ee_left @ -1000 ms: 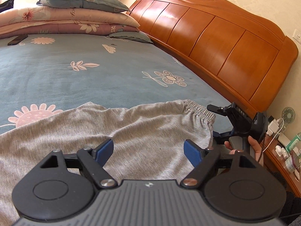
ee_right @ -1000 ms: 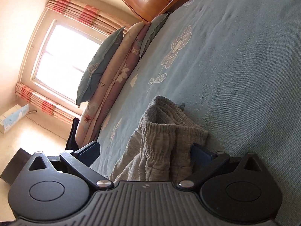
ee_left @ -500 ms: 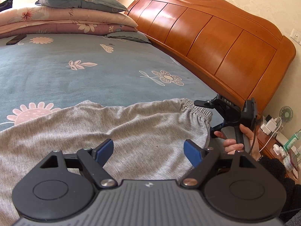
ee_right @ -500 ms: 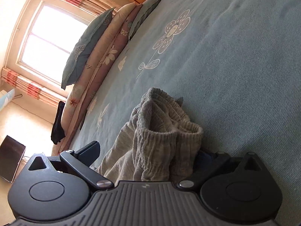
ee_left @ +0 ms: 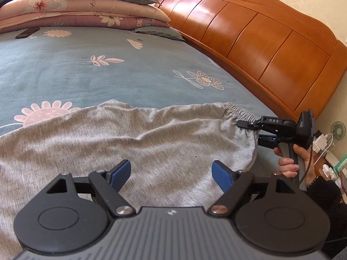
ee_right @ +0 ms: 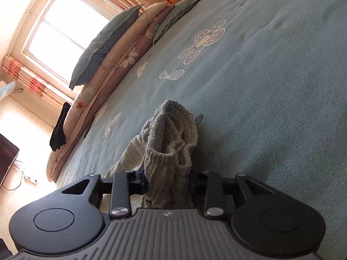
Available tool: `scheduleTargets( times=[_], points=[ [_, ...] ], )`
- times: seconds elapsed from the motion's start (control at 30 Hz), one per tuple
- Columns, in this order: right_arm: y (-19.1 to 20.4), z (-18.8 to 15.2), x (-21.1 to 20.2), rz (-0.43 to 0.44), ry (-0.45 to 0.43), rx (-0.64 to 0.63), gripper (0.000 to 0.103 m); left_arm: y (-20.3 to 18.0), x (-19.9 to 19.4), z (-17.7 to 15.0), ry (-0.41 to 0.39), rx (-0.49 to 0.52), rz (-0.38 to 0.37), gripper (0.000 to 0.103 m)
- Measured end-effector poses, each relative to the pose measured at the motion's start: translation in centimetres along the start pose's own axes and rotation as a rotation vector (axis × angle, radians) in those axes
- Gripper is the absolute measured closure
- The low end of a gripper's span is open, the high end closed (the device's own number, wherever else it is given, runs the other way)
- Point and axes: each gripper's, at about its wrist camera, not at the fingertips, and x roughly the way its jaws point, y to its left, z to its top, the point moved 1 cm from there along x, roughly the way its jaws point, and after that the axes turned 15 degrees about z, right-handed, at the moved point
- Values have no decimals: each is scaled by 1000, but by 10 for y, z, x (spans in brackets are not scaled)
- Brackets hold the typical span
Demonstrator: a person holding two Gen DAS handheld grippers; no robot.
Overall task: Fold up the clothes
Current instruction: 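Close the right tool on the ribbed pants cuff and lift it, then lay the cuff down flat and open the right tool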
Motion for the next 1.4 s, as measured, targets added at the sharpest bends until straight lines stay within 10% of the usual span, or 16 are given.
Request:
scheduleTargets(
  times=[0.33, 0.53, 0.77, 0.97, 1.2, 1.4],
  points=[
    [28, -6, -22, -178, 6, -82, 68, 6, 31, -16, 102, -21, -6, 22],
    [36, -5, -18, -276, -36, -106, 43, 7, 33, -36, 230, 72, -29, 21],
    [133, -11, 11, -169, 13, -389, 2, 20, 0, -18, 68, 167, 111, 21],
    [164, -77, 99, -237, 280, -548, 2, 42, 6, -24, 59, 174, 337, 21],
    [160, -140, 133, -358, 431, -646, 0, 54, 8, -60, 114, 173, 363, 20],
    [153, -169, 98, -337, 362, -695, 0, 56, -16, -86, 103, 141, 323, 12]
  ],
)
